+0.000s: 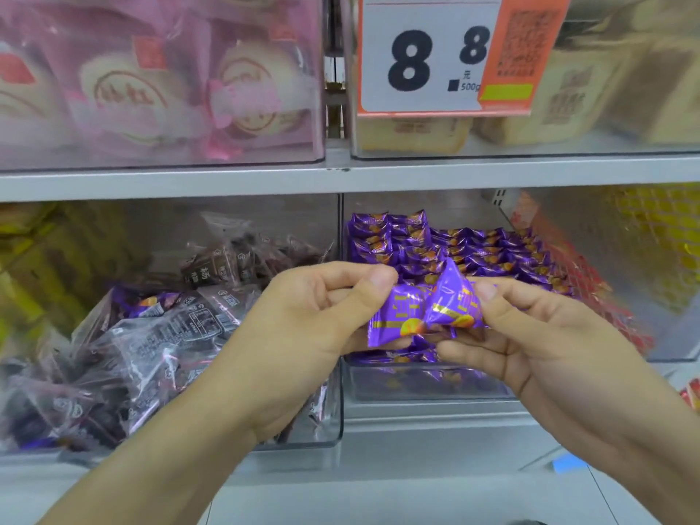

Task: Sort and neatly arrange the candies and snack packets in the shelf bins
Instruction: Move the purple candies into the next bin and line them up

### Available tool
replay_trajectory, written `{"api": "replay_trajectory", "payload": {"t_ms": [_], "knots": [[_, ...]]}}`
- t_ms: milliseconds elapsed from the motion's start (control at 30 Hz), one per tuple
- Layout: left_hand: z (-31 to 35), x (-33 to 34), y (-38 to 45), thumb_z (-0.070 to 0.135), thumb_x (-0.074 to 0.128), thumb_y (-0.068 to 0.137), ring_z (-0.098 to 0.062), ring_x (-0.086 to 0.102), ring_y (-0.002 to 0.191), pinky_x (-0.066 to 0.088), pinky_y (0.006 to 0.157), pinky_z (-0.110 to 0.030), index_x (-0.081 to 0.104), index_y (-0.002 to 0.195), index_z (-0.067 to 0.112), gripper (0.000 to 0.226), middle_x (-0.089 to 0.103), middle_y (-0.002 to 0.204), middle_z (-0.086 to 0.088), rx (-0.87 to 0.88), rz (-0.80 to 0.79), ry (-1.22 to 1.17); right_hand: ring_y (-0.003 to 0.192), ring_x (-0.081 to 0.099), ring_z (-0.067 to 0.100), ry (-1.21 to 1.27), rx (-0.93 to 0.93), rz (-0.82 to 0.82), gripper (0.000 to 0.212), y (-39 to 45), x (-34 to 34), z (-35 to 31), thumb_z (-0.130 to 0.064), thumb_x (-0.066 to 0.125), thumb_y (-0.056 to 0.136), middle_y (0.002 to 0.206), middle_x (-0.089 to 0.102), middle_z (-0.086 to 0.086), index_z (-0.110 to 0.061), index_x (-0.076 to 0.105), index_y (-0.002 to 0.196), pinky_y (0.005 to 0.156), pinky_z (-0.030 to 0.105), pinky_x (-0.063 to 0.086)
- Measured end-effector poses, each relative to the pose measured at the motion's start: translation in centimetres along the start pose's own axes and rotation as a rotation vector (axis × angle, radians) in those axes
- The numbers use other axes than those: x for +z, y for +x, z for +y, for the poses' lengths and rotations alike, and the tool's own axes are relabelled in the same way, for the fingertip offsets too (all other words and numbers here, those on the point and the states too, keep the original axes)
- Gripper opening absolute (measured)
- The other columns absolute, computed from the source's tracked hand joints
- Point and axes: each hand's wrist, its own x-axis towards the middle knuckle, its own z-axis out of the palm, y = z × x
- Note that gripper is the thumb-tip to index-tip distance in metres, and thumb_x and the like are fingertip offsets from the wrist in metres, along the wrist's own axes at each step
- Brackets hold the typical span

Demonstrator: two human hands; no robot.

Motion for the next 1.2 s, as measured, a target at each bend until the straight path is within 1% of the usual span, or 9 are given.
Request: {"api": "replay_trajectory", "payload": {"t_ms": [200,300,433,567,733,833,967,1100,1200], "knots": [[-0.3,0.0,-0.1,0.019,0.068,0.073,-0.023,0.073,0.072,0.061,0.065,-0.029,0.075,0.090,-0.001,0.027,0.075,0.084,-0.018,0.042,0.158,-0.030,0.068,0.069,0.020,-0.002,-0.017,0.009,0.031,0.0,0.4,0.6,-0.033,0.067,0.069,0.088,0.075,0.018,-0.008,0.078,0.084,0.060,0.024,0.058],[-0.6,0.3,-0.1,0.014,0.071,0.082,-0.022,0.075,0.070,0.061,0.065,-0.030,0.079,0.082,0.012,0.008,0.076,0.076,-0.010,0.160,0.247,0.150,0.063,0.067,0.017,0.007,-0.059,0.030,0.025,-0.2,0.8,0.9,-0.034,0.068,0.065,0.081,0.074,0.014,-0.014,0.079,0.076,0.057,0.022,0.057],[-0.8,1.1,-0.2,0.014,0.060,0.092,-0.022,0.075,0.073,0.060,0.065,-0.026,0.077,0.091,0.006,0.018,0.077,0.080,-0.012,0.120,0.213,0.138,0.057,0.062,0.019,-0.047,-0.103,0.153,0.039,-0.2,1.3,1.5,-0.040,0.073,0.064,0.079,0.073,0.011,-0.007,0.073,0.084,0.071,0.040,0.051],[-0.7,1.4,-0.4,0.043,0.062,0.081,-0.026,0.075,0.086,0.061,0.079,-0.034,0.078,0.091,0.008,0.040,0.077,0.089,-0.014,0.096,0.102,0.142,0.049,0.053,0.022,-0.070,-0.156,0.209,0.046,-0.5,1.7,1.9,-0.043,0.072,0.066,0.080,0.069,0.012,-0.003,0.065,0.087,0.071,0.047,0.041],[-0.9,1.5,-0.6,0.029,0.068,0.075,-0.025,0.075,0.082,0.061,0.079,-0.038,0.078,0.094,0.010,0.029,0.077,0.086,-0.009,0.152,0.113,0.140,0.055,0.051,0.020,-0.109,-0.168,0.104,0.047,-0.5,1.4,2.3,-0.047,0.082,0.067,0.080,0.070,0.008,-0.008,0.064,0.087,0.067,0.043,0.038],[-0.8,1.2,-0.6,0.022,0.068,0.075,-0.025,0.075,0.081,0.061,0.072,-0.033,0.078,0.094,0.007,0.026,0.077,0.086,-0.012,0.168,0.143,0.059,0.058,0.058,0.023,-0.116,-0.177,-0.025,0.063,0.2,0.4,1.7,-0.056,0.087,0.055,0.088,0.071,0.007,-0.016,0.066,0.099,0.062,0.037,0.047],[-0.9,1.0,-0.7,0.019,0.068,0.072,-0.023,0.075,0.081,0.061,0.069,-0.029,0.079,0.090,0.007,0.024,0.077,0.090,-0.011,0.146,0.136,-0.032,0.065,0.062,0.026,-0.242,-0.220,-0.222,0.046,0.9,-1.1,-0.2,-0.036,0.087,0.064,0.095,0.072,0.015,-0.016,0.074,0.104,0.055,0.025,0.053],[-1.0,1.2,-0.7,0.027,0.069,0.070,-0.023,0.074,0.084,0.061,0.075,-0.031,0.080,0.092,0.013,0.028,0.077,0.091,-0.012,0.142,0.132,-0.034,0.049,0.055,0.014,-0.222,-0.221,-0.163,0.028,1.4,-1.3,-0.3,-0.022,0.077,0.062,0.078,0.072,0.010,-0.017,0.079,0.089,0.047,0.021,0.047],[-1.1,0.7,-0.5,0.031,0.070,0.073,-0.020,0.073,0.092,0.061,0.080,-0.034,0.081,0.090,0.018,0.024,0.078,0.092,-0.004,0.230,0.187,0.096,0.069,0.066,0.019,-0.280,-0.254,-0.191,0.035,1.4,-1.4,-0.2,-0.014,0.087,0.063,0.086,0.074,0.009,-0.017,0.078,0.096,0.059,0.022,0.054]]}}
